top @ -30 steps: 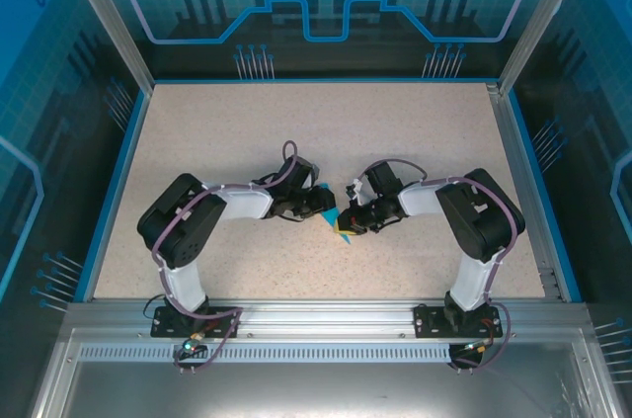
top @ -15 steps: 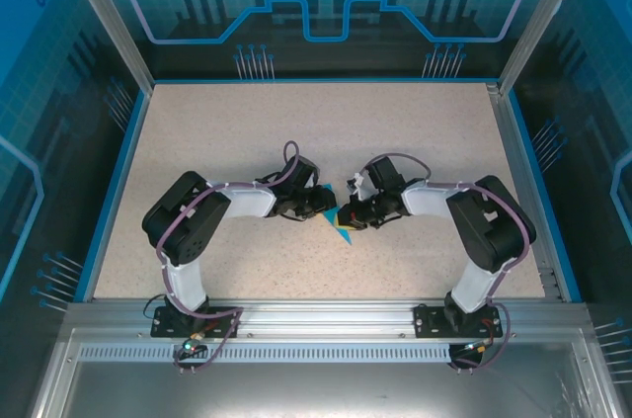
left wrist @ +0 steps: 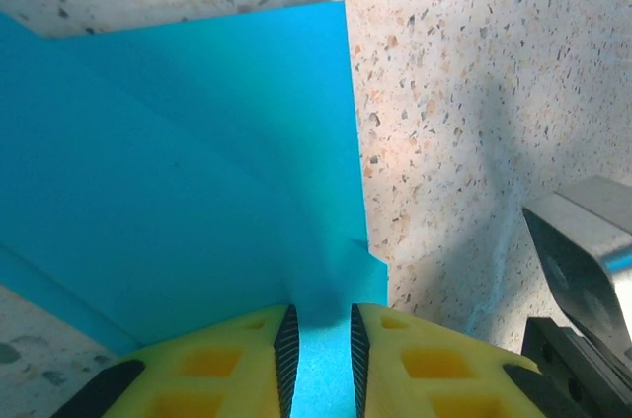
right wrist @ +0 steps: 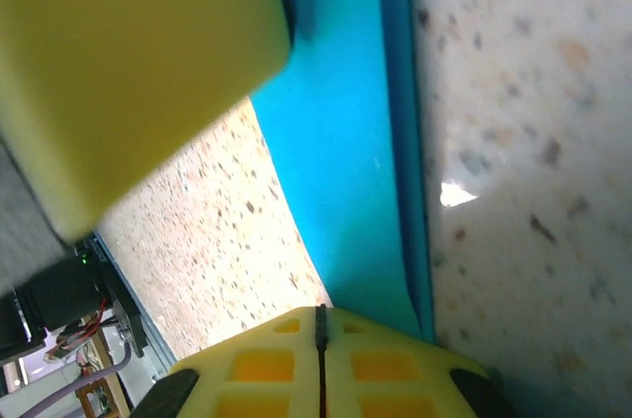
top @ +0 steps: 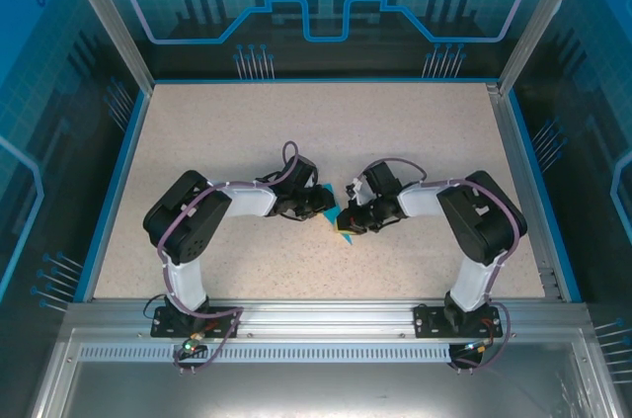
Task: Fold a paper plane with a square sheet of paper (pick it up from the middle)
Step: Fold the wing for the fifth time at the center of the table.
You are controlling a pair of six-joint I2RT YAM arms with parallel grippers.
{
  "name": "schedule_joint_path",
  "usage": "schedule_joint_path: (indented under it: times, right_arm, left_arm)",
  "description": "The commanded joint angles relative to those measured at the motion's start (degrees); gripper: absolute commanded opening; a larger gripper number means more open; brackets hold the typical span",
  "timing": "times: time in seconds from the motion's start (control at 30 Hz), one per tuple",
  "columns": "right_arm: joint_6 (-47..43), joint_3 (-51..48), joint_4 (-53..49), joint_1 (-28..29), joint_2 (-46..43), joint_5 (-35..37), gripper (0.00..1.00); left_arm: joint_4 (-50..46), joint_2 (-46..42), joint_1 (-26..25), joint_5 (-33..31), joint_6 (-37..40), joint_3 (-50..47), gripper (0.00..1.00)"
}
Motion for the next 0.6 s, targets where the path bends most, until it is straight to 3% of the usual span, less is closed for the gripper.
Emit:
schedule_joint_path:
  times: [0.0,0.57]
  right_arm:
    - [-2.08,-3.82,-7.14,-0.53,-1.65,0.36,0.09]
    - [-2.31,-11.56,-8.7,-4.13,-11.51,-2.13,0.11]
  left_arm:
    - [-4.58,3.91,1.54,-3.34,-0.57,-0.85,0.26]
    - [-4.98,4.95,2.36,-1.81,0.36,-0.4,0.26]
